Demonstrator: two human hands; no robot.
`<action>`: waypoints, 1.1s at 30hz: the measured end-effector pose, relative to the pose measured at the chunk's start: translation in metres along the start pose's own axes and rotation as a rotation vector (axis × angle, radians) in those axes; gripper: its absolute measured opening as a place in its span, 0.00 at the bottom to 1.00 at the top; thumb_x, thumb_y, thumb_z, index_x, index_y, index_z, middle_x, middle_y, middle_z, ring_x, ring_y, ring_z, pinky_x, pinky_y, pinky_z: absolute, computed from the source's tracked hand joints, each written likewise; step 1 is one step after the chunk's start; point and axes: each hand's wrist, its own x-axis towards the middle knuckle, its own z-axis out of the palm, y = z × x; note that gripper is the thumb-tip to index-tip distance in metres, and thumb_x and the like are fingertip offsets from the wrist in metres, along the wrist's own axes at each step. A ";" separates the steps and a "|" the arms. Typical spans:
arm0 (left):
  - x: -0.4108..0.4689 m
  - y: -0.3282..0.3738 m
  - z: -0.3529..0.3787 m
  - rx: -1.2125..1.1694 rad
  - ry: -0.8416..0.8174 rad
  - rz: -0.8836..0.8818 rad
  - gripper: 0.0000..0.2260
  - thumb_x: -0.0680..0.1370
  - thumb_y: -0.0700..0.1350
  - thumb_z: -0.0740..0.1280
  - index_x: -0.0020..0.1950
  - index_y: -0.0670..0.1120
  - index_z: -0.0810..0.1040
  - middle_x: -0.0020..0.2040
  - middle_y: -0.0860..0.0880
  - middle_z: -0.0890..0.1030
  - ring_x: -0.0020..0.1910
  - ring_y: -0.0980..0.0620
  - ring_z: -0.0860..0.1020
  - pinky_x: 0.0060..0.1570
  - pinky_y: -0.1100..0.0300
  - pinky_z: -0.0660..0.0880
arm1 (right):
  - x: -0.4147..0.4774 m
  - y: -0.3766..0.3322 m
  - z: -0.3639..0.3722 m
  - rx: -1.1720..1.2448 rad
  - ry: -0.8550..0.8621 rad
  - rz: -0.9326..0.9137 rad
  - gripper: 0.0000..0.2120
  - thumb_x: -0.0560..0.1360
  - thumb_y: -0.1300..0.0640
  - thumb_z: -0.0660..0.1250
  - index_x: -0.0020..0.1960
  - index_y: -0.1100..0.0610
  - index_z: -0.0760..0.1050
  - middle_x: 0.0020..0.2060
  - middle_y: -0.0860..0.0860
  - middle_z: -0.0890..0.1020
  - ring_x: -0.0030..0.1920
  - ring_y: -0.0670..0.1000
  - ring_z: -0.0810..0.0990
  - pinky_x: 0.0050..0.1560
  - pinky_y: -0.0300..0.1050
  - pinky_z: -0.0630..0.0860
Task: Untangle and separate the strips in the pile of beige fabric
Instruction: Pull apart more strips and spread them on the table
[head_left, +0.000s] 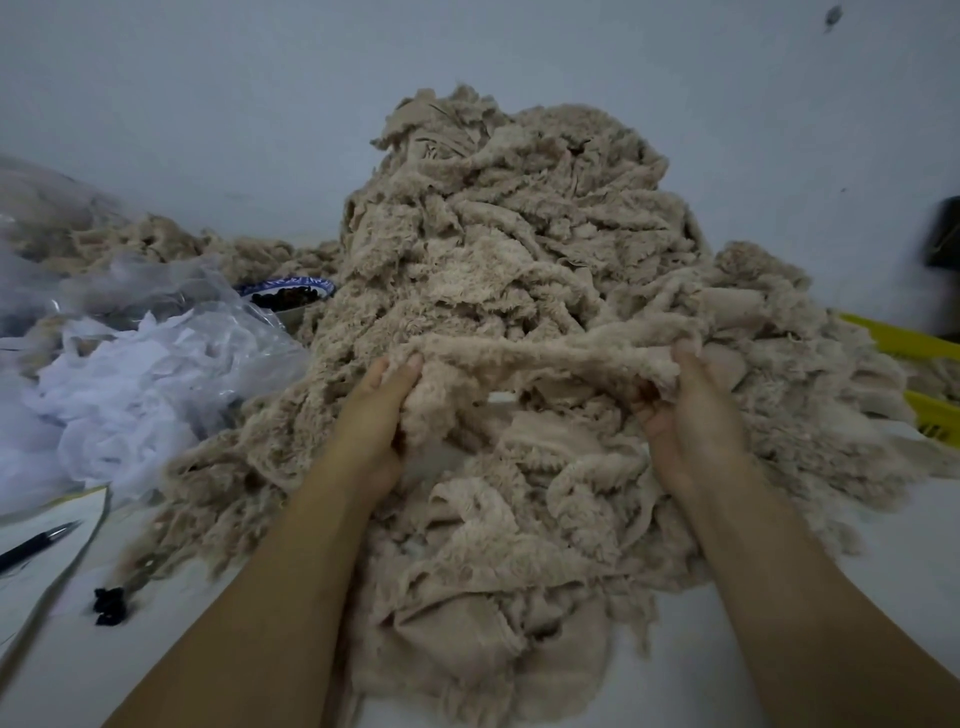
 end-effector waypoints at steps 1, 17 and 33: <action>-0.001 -0.001 0.004 -0.024 -0.073 -0.013 0.26 0.76 0.47 0.71 0.72 0.47 0.68 0.48 0.51 0.84 0.43 0.52 0.85 0.42 0.56 0.82 | -0.007 0.004 0.004 -0.065 -0.093 0.002 0.07 0.82 0.52 0.64 0.56 0.52 0.78 0.47 0.51 0.85 0.39 0.46 0.85 0.35 0.39 0.79; 0.008 -0.029 0.016 0.272 -0.209 0.126 0.21 0.77 0.63 0.64 0.44 0.47 0.87 0.49 0.41 0.85 0.45 0.43 0.85 0.37 0.57 0.81 | -0.001 -0.003 0.007 0.073 -0.365 0.092 0.21 0.74 0.42 0.68 0.61 0.53 0.77 0.52 0.47 0.85 0.51 0.46 0.84 0.49 0.41 0.81; -0.002 -0.018 0.026 0.411 -0.069 0.140 0.20 0.84 0.53 0.58 0.48 0.42 0.83 0.45 0.45 0.86 0.40 0.49 0.84 0.36 0.61 0.80 | -0.026 -0.010 0.015 -0.293 -0.436 0.132 0.15 0.83 0.54 0.59 0.48 0.51 0.85 0.40 0.51 0.87 0.40 0.47 0.86 0.36 0.41 0.82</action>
